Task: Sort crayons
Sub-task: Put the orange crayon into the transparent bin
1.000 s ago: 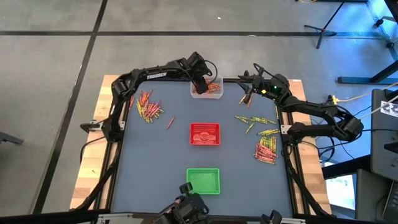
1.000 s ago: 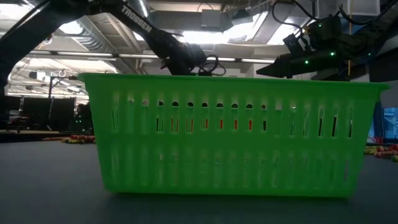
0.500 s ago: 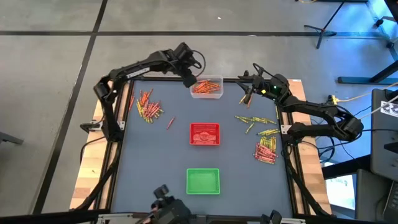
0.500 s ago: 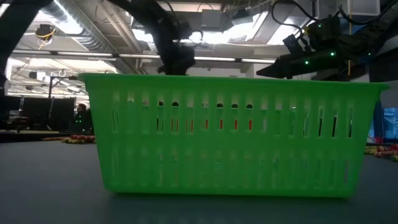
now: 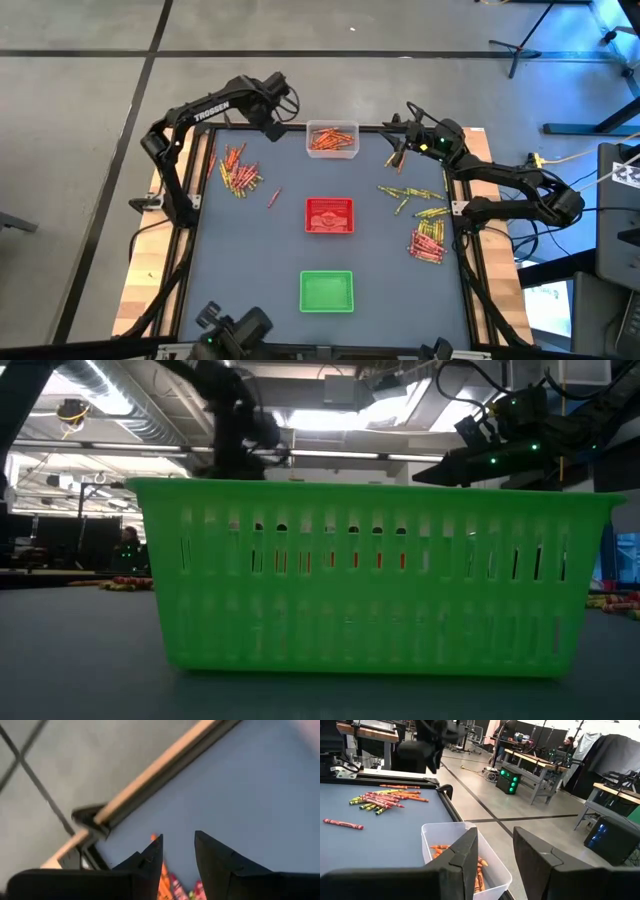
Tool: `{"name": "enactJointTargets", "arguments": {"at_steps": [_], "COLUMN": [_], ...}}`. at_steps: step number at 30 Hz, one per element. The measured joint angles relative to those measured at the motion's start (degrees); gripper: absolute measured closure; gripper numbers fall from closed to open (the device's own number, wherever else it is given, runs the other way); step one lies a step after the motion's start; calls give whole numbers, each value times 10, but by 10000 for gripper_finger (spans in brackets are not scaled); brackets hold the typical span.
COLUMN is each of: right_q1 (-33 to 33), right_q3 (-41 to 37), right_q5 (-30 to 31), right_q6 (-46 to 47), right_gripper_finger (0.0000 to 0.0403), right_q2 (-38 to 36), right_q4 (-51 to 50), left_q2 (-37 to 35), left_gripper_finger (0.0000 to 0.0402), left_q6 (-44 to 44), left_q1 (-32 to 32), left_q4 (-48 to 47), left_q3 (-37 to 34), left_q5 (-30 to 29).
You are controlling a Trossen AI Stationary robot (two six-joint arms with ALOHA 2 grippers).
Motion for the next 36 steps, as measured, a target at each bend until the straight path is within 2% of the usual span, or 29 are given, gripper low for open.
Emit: {"name": "enactJointTargets", "arguments": {"at_steps": [4,9,16,24,29,36], "right_q1": [0,0,0,0,0,0], "right_q3": [0,0,0,0,0,0], "right_q5": [0,0,0,0,0,0], "right_q6": [0,0,0,0,0,0], "right_gripper_finger": [279,279,279,279,279,279], "right_q2": [0,0,0,0,0,0], "right_q4": [0,1,1,3,3,3], "left_q2": [0,0,0,0,0,9], "left_gripper_finger": [305,305,305,305,305,305], "left_q6": [-13,-14,-14,-14,-14,-14], "left_q1": [38,78,110,135,147,150], "left_q4": [11,52,127,204,210,227], "left_q3": [-61,-141,-219,-269,-277,-277], "left_q5": [5,70,103,116,102,127]}}
